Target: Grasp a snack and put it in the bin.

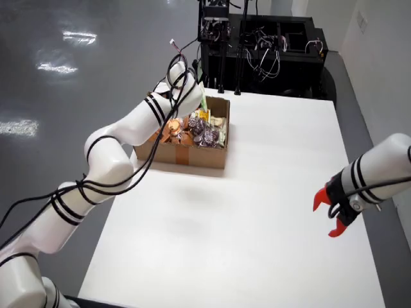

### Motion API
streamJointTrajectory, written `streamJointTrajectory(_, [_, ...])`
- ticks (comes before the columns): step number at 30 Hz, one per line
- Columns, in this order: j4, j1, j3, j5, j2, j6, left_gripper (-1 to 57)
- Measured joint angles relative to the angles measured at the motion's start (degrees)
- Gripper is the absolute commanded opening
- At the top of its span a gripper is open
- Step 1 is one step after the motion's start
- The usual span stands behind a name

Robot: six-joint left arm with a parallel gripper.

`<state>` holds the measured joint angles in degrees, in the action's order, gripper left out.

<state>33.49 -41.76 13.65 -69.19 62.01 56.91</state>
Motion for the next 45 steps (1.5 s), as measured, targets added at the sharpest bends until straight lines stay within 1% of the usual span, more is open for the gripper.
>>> streamJointTrajectory(6, [0.12,1.07,2.67,4.66,0.39,-2.05,-0.4])
streamJointTrajectory(10, [0.02,1.6,3.55,7.89,1.92,-2.44,-0.4])
streamJointTrajectory(18, [-0.09,2.49,1.86,13.87,6.33,-2.65,-0.4])
streamJointTrajectory(24, [-0.17,3.58,1.17,16.87,7.94,-2.66,-0.1])
streamJointTrajectory(25, [-0.19,3.78,1.11,17.27,8.09,-2.66,1.2])
streamJointTrajectory(27, [-0.23,4.12,1.02,17.87,8.33,-2.66,6.3])
streamJointTrajectory(30, [-0.36,4.63,0.92,18.52,8.69,-2.66,19.3])
streamJointTrajectory(32, [-0.49,4.91,0.9,18.64,8.8,-2.66,26.0])
streamJointTrajectory(35, [-0.68,5.37,0.74,18.49,8.94,-2.66,32.4])
streamJointTrajectory(38, [-0.85,5.67,0.09,17.72,9.3,-2.66,35.8])
streamJointTrajectory(40, [-0.9,5.79,-0.77,17.0,9.77,-2.66,35.2])
streamJointTrajectory(43, [-0.94,5.88,-3.03,15.16,11.0,-2.65,27.5])
streamJointTrajectory(45, [-0.96,5.89,-5.4,13.16,12.3,-2.65,21.8])
